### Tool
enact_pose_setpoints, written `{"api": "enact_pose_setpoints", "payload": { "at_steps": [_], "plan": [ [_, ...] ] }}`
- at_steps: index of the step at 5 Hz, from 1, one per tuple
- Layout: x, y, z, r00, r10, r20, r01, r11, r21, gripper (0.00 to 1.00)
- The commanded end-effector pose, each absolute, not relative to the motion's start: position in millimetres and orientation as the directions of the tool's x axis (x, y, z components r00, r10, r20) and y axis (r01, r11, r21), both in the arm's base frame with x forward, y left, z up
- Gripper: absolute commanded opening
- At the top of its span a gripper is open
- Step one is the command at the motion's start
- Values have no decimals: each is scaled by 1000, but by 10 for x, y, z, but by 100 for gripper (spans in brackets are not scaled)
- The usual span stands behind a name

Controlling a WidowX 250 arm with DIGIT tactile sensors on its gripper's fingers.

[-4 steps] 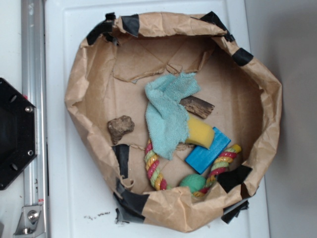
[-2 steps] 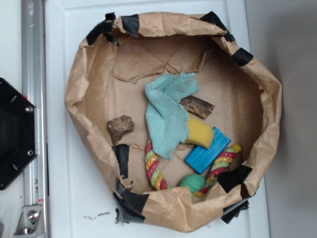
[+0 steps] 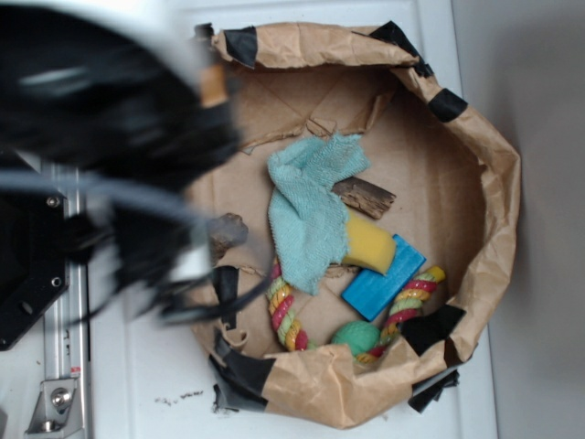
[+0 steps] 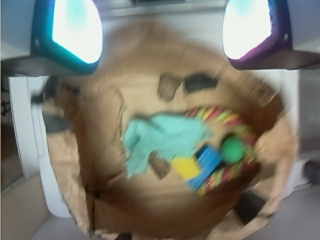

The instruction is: Grab the blue cloth.

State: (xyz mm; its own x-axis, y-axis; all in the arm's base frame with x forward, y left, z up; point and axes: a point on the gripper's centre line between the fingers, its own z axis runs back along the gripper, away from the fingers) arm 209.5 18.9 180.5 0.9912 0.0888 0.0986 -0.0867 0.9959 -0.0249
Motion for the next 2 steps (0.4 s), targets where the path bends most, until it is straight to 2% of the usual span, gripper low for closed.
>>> {"api": "enact_pose_setpoints", "payload": {
  "at_steps": [1,2],
  "plan": [
    [2636,266,1026,999,-28,19,27,999,30,100],
    [2569,-11,710,980,-199,-21,199,979,38,100]
  ]
}}
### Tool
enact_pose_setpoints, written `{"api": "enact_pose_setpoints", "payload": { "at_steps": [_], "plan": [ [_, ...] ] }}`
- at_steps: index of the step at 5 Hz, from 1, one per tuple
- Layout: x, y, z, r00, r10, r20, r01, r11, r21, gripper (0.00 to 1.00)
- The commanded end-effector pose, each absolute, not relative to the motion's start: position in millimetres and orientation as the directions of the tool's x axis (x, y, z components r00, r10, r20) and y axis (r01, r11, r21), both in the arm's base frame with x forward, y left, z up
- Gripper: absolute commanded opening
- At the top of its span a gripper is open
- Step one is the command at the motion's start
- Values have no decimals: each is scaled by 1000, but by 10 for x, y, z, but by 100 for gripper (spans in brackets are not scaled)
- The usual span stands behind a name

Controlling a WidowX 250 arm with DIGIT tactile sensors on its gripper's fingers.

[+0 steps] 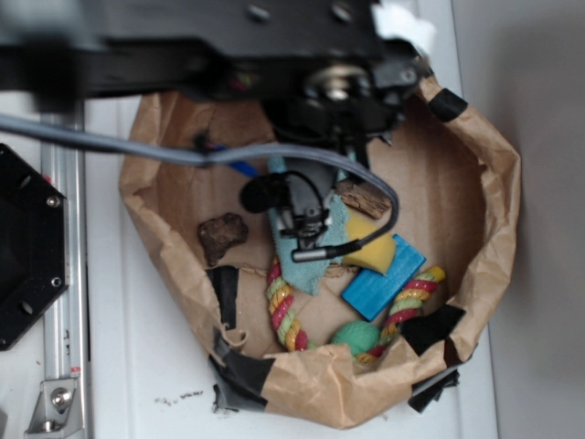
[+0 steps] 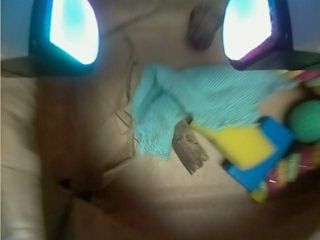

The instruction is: Grab the blue cloth.

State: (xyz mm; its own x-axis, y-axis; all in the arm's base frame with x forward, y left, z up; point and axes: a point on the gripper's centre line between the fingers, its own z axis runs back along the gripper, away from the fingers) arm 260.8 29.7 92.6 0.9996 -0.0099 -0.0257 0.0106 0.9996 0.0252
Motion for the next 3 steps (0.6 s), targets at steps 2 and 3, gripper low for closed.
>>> {"api": "enact_pose_setpoints", "payload": {
  "at_steps": [2,3],
  "plan": [
    [2528,240,335,964,-234,-125,250,959,132,100],
    [2515,457,228,977,-157,-142,173,979,105,100]
  ]
}}
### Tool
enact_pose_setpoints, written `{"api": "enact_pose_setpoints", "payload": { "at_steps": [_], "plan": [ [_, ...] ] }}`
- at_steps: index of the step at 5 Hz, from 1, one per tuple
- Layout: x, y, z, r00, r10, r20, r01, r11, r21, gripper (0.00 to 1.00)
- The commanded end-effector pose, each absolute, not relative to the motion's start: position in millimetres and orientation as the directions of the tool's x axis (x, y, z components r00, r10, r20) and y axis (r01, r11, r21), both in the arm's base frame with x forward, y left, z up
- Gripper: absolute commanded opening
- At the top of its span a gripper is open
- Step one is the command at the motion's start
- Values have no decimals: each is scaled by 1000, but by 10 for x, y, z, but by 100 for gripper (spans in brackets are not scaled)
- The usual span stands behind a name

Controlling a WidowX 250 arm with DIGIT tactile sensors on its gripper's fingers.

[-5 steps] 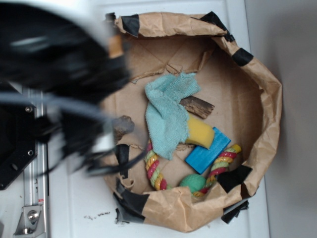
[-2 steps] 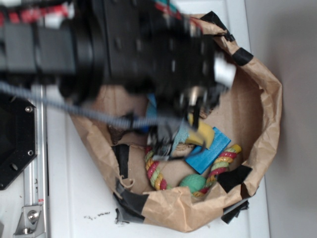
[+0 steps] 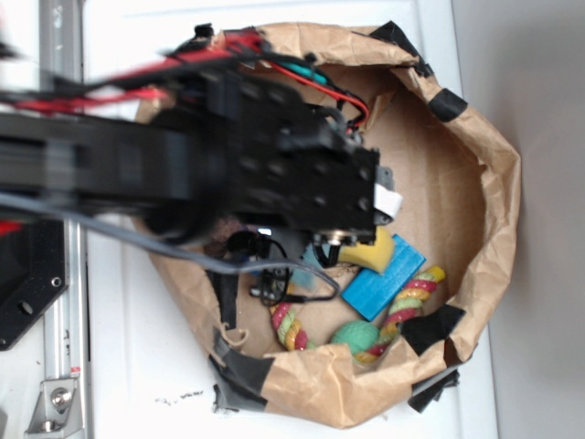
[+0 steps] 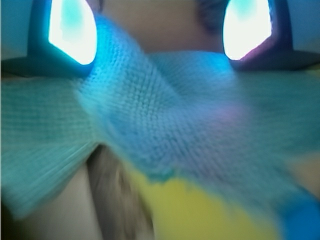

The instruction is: Grab the blue cloth.

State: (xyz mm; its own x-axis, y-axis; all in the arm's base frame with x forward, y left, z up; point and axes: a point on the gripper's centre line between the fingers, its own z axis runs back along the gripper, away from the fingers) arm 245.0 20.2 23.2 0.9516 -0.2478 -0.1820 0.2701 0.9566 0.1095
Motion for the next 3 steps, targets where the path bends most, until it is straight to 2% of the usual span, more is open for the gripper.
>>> {"api": "enact_pose_setpoints", "payload": {
  "at_steps": [1,2,3],
  "plan": [
    [2501,502,261,981,-139,-132,154,981,114,0],
    [2497,464,417,983,-149,-106,161,980,120,0],
    [2552,462,755,988,-155,-27,157,980,126,0]
  ]
}}
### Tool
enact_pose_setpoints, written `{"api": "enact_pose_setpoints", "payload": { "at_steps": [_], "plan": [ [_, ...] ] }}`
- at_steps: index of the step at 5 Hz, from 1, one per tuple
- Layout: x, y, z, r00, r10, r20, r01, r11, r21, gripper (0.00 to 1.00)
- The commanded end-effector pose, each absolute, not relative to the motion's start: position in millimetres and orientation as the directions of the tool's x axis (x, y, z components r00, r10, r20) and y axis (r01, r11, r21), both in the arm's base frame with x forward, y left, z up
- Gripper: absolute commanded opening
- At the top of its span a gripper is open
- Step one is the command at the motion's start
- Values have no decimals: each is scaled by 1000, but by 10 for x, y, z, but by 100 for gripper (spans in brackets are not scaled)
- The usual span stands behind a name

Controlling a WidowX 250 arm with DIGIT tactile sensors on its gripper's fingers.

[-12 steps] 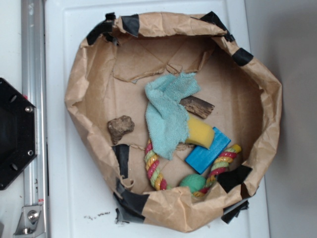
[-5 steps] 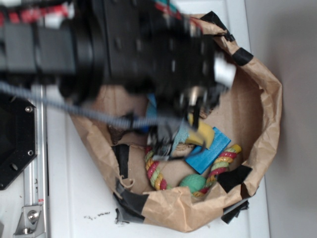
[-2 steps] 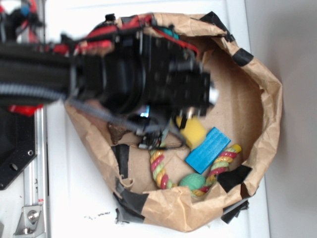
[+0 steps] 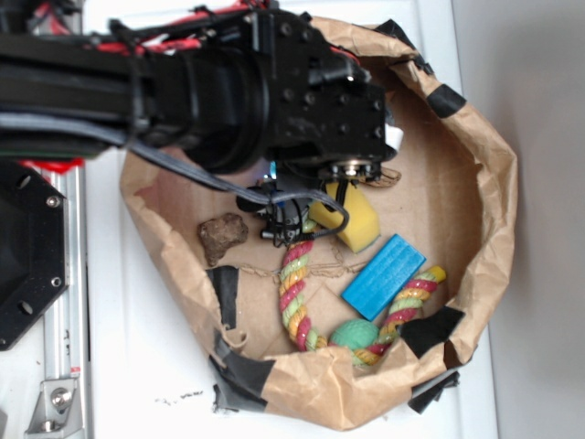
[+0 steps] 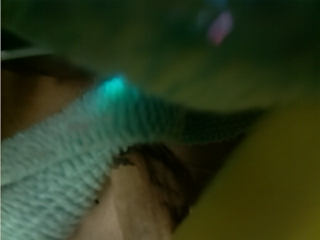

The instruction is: Grab the blue cloth.

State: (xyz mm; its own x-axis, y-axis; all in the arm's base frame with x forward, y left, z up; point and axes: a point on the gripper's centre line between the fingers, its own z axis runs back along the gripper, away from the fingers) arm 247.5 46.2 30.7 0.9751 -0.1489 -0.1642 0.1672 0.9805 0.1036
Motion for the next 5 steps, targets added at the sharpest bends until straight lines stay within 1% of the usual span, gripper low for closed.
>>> {"api": "enact_pose_setpoints", "payload": {
  "at_steps": [1,2,3,4,5],
  "plan": [
    [2573,388,1261,984,-154,89,141,980,143,0],
    [2491,330,1764,988,-64,138,44,989,141,0],
    [2440,212,1880,995,-47,82,38,994,104,0],
    [2399,99,1881,994,-73,81,64,992,110,0],
    [2389,38,1889,997,-49,61,43,995,93,0]
  ]
}}
